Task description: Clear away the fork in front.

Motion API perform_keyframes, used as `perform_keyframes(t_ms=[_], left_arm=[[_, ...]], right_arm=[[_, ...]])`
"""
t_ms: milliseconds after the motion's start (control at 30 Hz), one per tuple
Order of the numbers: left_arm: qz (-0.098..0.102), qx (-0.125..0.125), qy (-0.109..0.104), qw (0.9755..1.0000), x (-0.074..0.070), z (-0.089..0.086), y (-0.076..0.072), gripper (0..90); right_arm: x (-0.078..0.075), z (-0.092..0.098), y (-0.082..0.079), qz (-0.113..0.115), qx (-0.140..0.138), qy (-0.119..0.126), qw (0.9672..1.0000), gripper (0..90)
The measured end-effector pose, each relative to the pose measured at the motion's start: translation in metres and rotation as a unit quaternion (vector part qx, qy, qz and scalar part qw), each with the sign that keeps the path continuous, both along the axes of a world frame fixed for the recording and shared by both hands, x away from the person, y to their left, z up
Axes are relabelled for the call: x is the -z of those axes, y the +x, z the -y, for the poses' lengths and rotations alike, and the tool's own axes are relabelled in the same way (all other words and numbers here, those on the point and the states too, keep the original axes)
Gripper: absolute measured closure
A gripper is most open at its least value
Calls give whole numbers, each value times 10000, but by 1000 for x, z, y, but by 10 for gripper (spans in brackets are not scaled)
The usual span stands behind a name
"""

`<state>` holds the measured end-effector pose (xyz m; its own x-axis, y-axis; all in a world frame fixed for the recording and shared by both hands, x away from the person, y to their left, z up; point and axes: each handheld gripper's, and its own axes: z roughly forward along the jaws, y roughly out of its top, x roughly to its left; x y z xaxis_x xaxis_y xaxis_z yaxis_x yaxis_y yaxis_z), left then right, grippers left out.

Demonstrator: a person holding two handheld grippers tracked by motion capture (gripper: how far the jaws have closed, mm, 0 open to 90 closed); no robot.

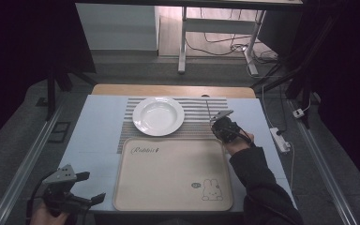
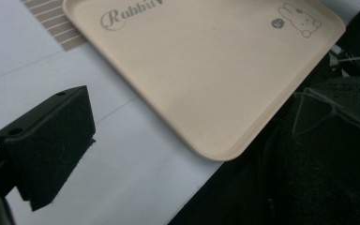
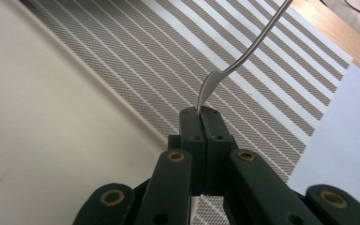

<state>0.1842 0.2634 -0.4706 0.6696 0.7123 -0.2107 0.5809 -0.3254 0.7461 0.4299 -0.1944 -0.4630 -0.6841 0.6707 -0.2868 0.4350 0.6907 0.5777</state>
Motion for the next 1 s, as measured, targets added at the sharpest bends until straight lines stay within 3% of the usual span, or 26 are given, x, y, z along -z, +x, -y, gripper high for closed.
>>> perform_keyframes(t_ms=[167,267,400,633,700,767,1000], left_arm=[[140,321,-139,9993,0,7,5,0],[156,358,-88,9992,-1,9,7,0],[45,474,-235,9986,-1,12,14,0],[-29,582,-187,9981,0,19,22,0],[-40,643,-432,9970,1,20,28,0],[-55,638,-511,9966,1,21,32,0],[-165,777,-456,9958,-4,26,47,0]], right_arm=[[-7,1,-10,-104,-99,203,9997,893],[-10,1,-18,-156,-184,340,9991,893],[-14,2,-30,-206,-315,438,9983,894],[-19,8,-52,-320,-551,594,9962,893],[-21,10,-58,-364,-606,654,9954,894],[-22,12,-65,-399,-714,705,9942,893],[-27,14,-89,-430,-1041,808,9903,893]])
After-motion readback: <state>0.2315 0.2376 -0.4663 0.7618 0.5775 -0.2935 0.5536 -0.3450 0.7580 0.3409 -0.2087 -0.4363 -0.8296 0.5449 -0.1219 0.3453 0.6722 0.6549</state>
